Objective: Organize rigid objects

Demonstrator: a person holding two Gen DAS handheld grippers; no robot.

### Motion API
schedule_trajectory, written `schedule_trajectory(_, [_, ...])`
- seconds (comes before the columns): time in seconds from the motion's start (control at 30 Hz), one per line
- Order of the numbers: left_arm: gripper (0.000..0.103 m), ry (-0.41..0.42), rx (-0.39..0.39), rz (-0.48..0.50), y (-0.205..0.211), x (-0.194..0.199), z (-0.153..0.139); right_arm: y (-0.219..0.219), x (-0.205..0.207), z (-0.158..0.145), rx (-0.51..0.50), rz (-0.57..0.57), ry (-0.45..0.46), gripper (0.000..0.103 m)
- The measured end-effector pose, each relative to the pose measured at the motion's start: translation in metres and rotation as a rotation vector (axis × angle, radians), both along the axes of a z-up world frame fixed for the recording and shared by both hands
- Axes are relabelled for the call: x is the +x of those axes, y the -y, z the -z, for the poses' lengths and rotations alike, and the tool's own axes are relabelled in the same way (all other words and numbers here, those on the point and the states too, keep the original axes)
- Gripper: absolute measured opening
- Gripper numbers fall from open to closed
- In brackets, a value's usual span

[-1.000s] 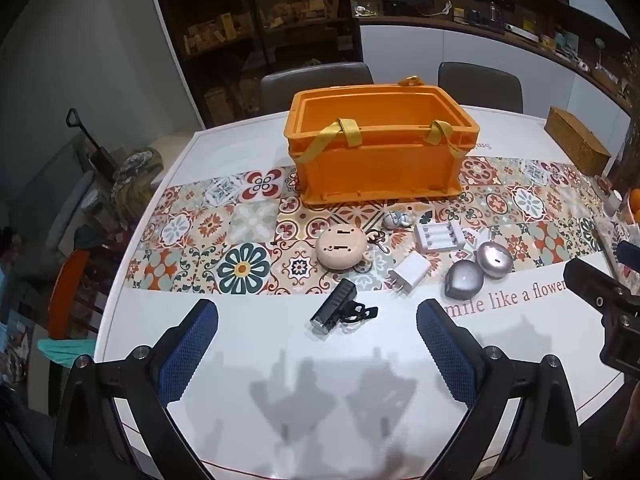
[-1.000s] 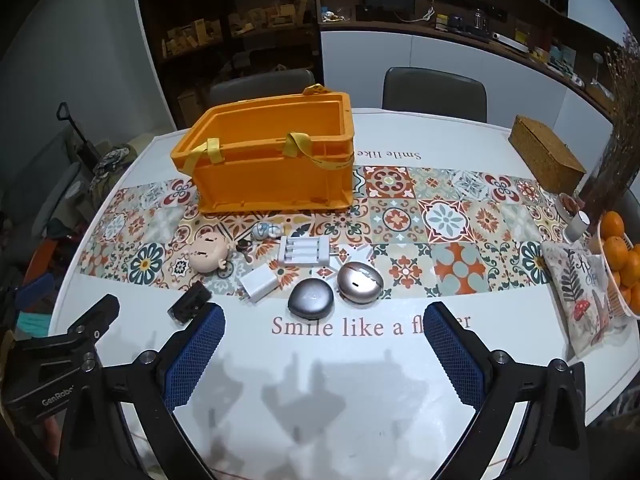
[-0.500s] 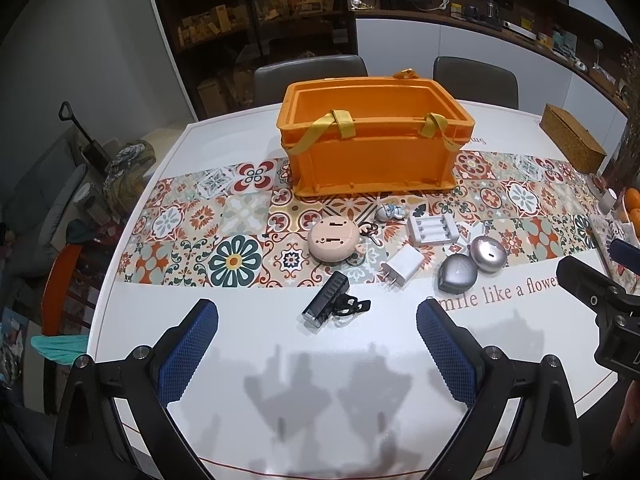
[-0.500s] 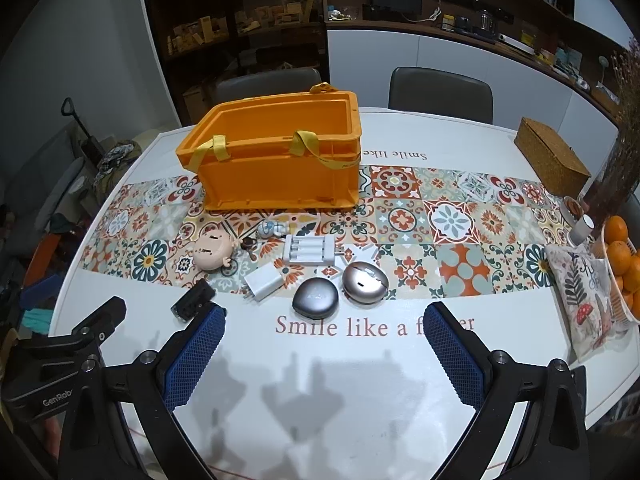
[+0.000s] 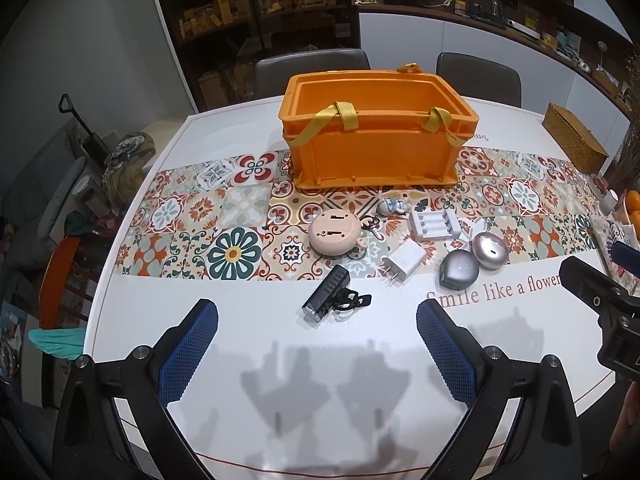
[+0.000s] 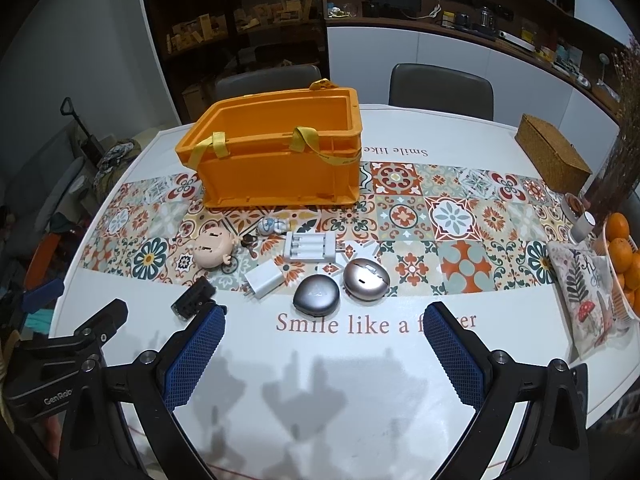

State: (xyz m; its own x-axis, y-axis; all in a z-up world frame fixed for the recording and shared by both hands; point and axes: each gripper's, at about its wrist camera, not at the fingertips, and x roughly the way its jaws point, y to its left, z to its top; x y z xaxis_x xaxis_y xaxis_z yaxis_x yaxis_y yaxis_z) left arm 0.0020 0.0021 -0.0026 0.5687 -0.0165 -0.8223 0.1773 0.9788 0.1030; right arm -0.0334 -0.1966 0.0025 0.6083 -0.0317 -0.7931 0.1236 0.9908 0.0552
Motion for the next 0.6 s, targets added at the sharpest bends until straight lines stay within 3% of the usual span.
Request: schedule_trajectory(0.6, [0.101, -0.005, 0.000, -0.002, -0.0011, -0.0007, 0.0038, -0.0012, -0.0009, 0.0036, 0.003, 0.000, -0.005, 0.100])
